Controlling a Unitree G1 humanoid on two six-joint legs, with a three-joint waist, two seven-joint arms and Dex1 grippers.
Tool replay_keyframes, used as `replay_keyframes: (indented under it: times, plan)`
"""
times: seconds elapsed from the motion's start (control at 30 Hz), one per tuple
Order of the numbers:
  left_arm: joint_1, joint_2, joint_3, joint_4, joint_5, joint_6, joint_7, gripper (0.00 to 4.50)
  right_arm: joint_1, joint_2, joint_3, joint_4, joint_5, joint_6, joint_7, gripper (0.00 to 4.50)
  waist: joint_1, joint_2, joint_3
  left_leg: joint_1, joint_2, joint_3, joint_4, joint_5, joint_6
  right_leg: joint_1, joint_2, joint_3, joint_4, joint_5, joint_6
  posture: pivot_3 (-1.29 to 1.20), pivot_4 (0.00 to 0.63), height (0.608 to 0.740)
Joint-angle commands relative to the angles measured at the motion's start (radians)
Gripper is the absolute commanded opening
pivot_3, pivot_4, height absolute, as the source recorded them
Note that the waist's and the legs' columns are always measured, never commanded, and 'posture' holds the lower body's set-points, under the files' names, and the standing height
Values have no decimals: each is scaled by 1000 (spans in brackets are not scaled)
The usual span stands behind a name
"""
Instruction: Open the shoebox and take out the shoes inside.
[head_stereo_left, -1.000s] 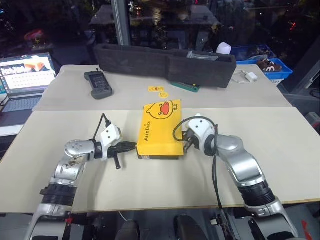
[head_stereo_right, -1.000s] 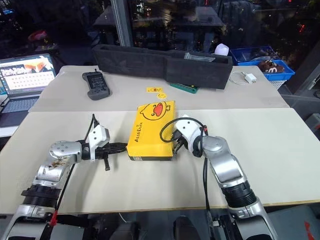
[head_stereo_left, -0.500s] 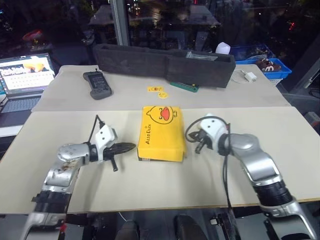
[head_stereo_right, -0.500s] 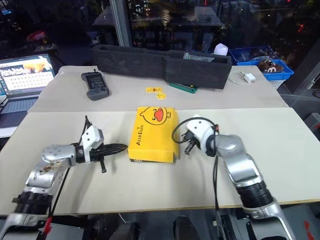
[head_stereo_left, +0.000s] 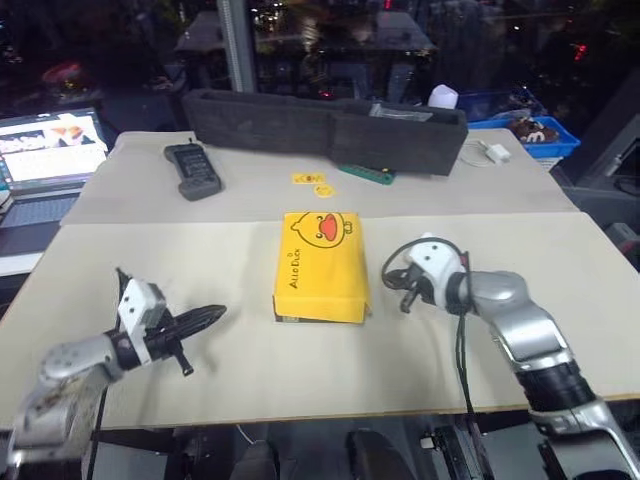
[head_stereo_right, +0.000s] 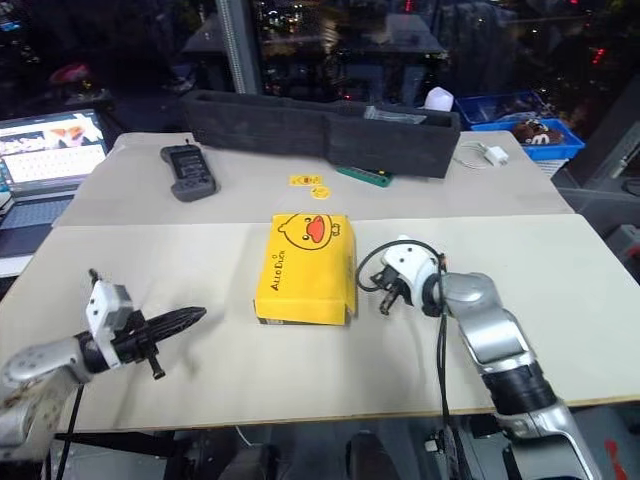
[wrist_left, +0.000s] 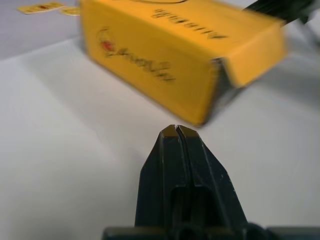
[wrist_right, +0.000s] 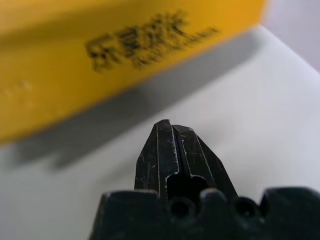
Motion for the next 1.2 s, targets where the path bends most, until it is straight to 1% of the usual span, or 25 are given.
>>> replay_keyframes:
  times: [0.03,0.13,0.23,0.3,0.43,0.57,0.63,0.73,0.77,0.83,0.87,0.93,1.0,1.03,1.07,1.13,1.2]
  plan:
    - [66,-7,24,-112,-31,0,33,0,-47,7,12,52,-13,-79,21,27,4,0,0,0,0,0,0,0,0,0,0,0,0,0,0,0,150,715]
    - [101,-17,6,-153,-32,0,60,0,-80,11,17,52,0,-83,44,27,11,0,0,0,-1,0,0,0,0,1,-1,0,-1,0,0,0,150,715]
    - [128,-25,-25,-186,-26,-2,73,0,-148,8,4,6,19,-54,72,27,7,1,1,0,-1,0,0,0,0,1,0,0,-1,0,0,0,150,715]
    - [133,-26,-34,-186,-20,-8,76,0,-181,4,-10,-17,36,-23,84,27,-1,1,1,0,0,0,0,0,0,0,0,0,0,0,0,0,150,715]
    - [127,-27,-50,-171,-14,-14,88,0,-241,-25,-7,-43,26,-7,113,27,2,1,1,1,0,0,-1,0,0,0,1,0,0,-1,-1,0,150,715]
    - [118,-26,-64,-153,-5,-29,86,0,-325,-11,5,-50,27,-12,136,27,2,2,1,1,0,0,-1,0,0,0,0,0,-1,-1,-1,0,150,715]
    - [109,-25,-68,-134,0,-39,83,0,-364,6,32,-50,19,-20,154,27,0,2,1,1,0,0,-1,0,0,0,0,0,0,-1,-1,0,150,715]
    - [96,-22,-72,-103,5,-54,76,0,-435,30,110,-43,-31,-63,184,27,-2,2,1,1,1,0,-1,0,0,0,1,0,0,-1,-2,0,150,715]
    - [93,-22,-73,-93,4,-56,75,0,-487,70,116,-34,-38,-109,164,27,-3,2,1,1,1,0,-1,0,0,0,1,0,0,-1,-2,0,150,715]
    - [91,-22,-76,-82,3,-58,74,0,-583,171,63,-4,-5,-117,87,27,-9,3,2,1,1,0,-2,0,0,-2,1,0,1,-1,-2,0,150,715]
    - [90,-22,-83,-77,9,-65,71,0,-655,235,6,17,34,-114,34,27,-10,4,3,0,1,1,-2,0,0,-3,1,0,2,-1,-2,0,150,715]
    - [87,-24,-92,-72,13,-72,71,0,-724,288,-65,51,62,-117,-28,27,-8,5,3,-3,1,0,-2,0,0,-8,1,0,5,-1,-3,0,150,715]
    - [85,-25,-95,-70,13,-76,71,0,-738,298,-101,76,74,-114,-57,27,9,3,2,-9,2,-1,-2,0,0,-13,2,-1,5,0,-5,0,150,715]
    - [86,-25,-96,-69,14,-78,71,0,-733,293,-113,85,78,-114,-60,27,19,0,0,-10,1,-3,-2,0,0,-12,1,-3,5,3,-10,0,150,715]
    - [86,-25,-98,-66,15,-80,71,0,-728,285,-116,92,77,-114,-60,27,25,-2,-1,-10,1,-3,-2,0,0,-11,1,-3,4,3,-10,0,150,715]
    - [89,-27,-104,-62,20,-86,70,0,-706,254,-99,95,55,-123,-51,27,28,-4,-3,-10,0,-2,-2,-1,0,-10,-1,-3,2,3,-10,0,150,715]
    - [86,-30,-114,-64,21,-85,74,0,-681,225,-78,86,42,-118,-37,27,28,-4,-2,-11,-1,-1,0,0,-1,-10,-2,-2,-1,3,-7,0,150,715]
